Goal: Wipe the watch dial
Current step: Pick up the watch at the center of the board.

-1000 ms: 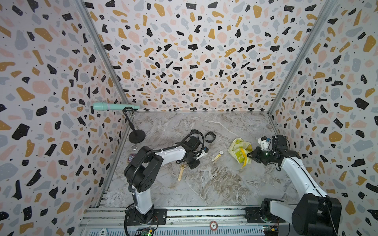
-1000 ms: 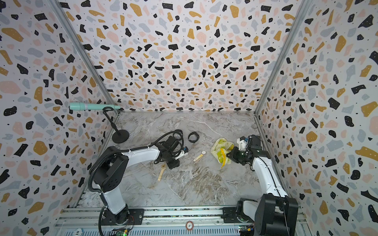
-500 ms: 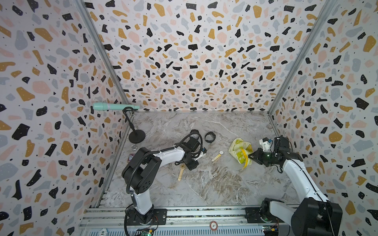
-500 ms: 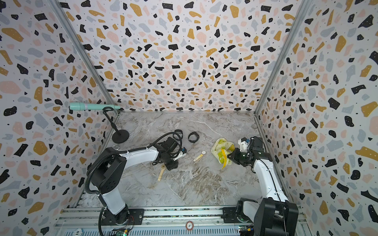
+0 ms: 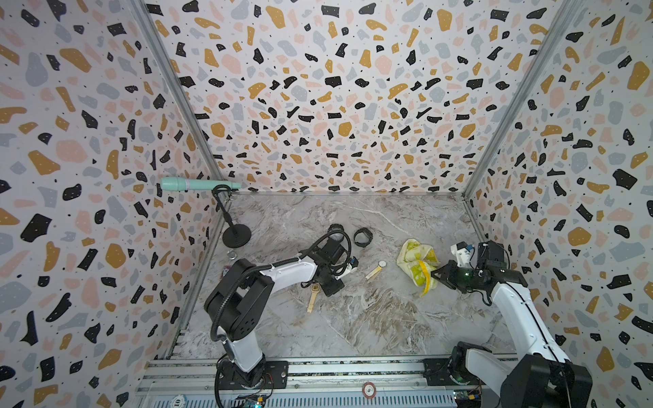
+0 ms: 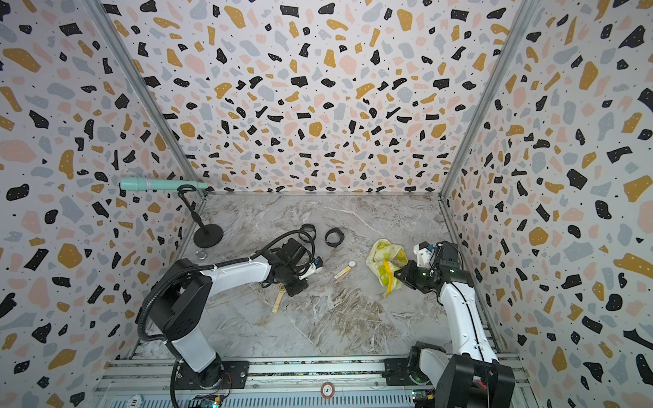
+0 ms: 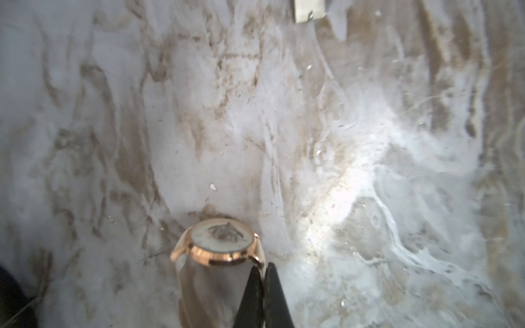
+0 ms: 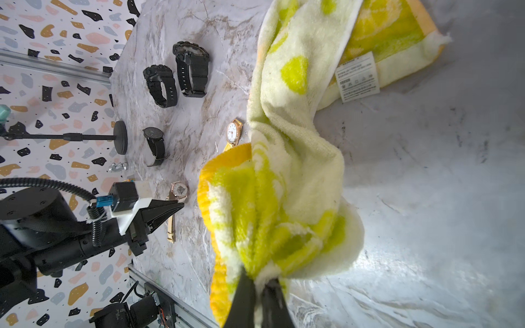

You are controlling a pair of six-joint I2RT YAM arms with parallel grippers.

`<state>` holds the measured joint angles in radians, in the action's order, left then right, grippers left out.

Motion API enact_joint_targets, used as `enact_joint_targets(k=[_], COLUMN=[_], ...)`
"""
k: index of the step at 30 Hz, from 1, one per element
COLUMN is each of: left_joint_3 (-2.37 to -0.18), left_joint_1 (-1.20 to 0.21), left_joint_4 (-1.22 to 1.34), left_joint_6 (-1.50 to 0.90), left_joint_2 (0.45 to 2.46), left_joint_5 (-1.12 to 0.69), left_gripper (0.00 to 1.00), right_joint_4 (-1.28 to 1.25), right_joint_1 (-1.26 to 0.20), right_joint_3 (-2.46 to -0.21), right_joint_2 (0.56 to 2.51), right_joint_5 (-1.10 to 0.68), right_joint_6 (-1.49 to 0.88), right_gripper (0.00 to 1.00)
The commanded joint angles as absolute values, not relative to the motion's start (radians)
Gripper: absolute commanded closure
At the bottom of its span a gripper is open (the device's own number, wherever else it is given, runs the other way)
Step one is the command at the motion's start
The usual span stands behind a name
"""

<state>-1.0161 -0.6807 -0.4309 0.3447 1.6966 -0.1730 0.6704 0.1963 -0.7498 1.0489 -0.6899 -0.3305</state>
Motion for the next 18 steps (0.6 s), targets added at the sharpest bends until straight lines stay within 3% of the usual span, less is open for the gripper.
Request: enact_joint_targets(k=[1,9,18], left_joint_3=[-1.02,-0.986,-1.001], left_joint_1=[-0.689,-0.711,-0.835], left_joint_4=[-0.34,0.046,0.213], left_joint_6=[0.363,0.292,0.355], left_joint_2=[1.569,1.311,1.276], left_joint_5=[-0.277,-0.52,-0.419], left_gripper=[1.0,1.0,1.0], right_joint_4=[0.685,0.725,0.762], right_joint_1=[0.2,0.174,0.025], right_joint_3=[-0.764,-0.867,-1.079], right_joint_2=[1.015,0.986,0.926], right_joint_5=[-0.735,-0.758,-0.703], right_joint_6=[-0.321,-0.3,-0.31], right_gripper=[1.0,1.0,1.0])
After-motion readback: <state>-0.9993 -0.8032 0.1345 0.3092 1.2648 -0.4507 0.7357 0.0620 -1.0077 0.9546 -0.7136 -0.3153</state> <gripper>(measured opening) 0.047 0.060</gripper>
